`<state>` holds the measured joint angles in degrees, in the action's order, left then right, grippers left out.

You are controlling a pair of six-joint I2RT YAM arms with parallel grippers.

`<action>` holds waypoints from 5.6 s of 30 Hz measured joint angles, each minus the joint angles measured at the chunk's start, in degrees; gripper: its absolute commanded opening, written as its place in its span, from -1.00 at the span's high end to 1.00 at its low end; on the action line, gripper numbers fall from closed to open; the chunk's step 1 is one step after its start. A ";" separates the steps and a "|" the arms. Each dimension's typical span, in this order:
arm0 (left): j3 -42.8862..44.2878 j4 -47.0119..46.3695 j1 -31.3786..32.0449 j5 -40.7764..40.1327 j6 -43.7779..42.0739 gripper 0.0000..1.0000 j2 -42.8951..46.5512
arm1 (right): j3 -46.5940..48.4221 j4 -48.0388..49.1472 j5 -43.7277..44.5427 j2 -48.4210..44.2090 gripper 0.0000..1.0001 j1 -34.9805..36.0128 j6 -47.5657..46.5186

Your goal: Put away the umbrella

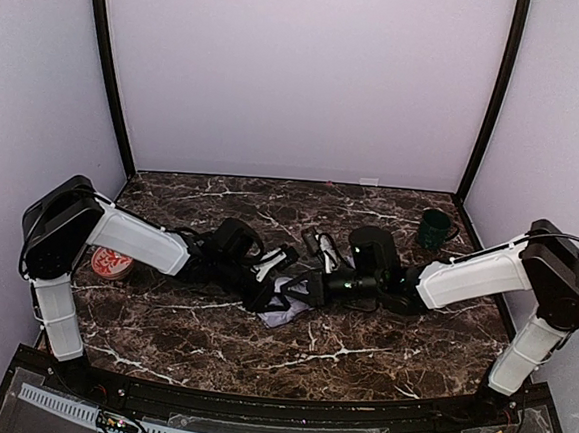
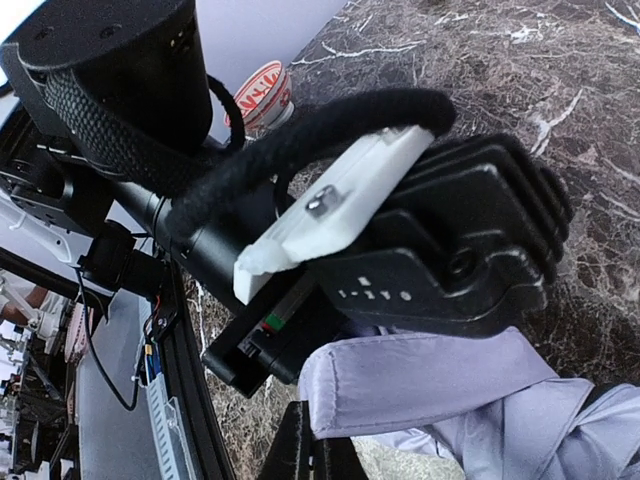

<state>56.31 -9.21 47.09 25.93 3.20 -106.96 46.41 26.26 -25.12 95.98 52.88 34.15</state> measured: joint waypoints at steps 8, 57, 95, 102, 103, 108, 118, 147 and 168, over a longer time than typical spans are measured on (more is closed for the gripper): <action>2.75 0.61 -0.28 3.19 -0.48 1.00 -2.56 | -4.70 -1.62 -0.72 0.02 1.00 1.88 -0.42; 4.33 4.63 -1.42 3.52 -6.71 1.00 -2.89 | -8.02 -16.15 15.17 -1.95 0.41 -4.52 -14.16; -6.49 11.63 5.55 -27.08 -24.50 -0.98 30.93 | 31.89 -59.93 16.44 3.91 -0.61 1.09 -32.89; -12.04 12.61 -2.97 -28.33 -6.25 -0.98 35.32 | 39.54 -68.19 23.71 16.13 -0.77 8.15 -38.16; -12.07 13.11 -2.97 -28.30 -5.18 -0.98 34.80 | 41.13 -69.68 25.88 17.70 -0.76 9.11 -38.73; -11.78 15.32 -2.97 -27.41 -1.97 -0.98 33.27 | 49.57 -74.93 32.04 25.33 -0.59 10.32 -41.20; -12.72 15.23 -2.97 -26.84 -1.84 -0.95 33.92 | 55.76 -80.00 34.97 31.56 -0.05 10.08 -42.51; -13.29 14.23 -3.48 -36.94 -3.48 -0.95 42.16 | 19.98 3.63 32.70 -24.85 0.92 -3.06 -42.34; -9.09 14.08 -3.50 -31.93 -1.49 -0.93 31.12 | -22.51 20.41 38.77 -20.48 1.00 -3.02 -27.28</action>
<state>47.22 4.86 43.59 -6.00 1.72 -75.83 23.90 46.68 13.65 75.50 49.87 6.87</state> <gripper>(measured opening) 0.965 0.290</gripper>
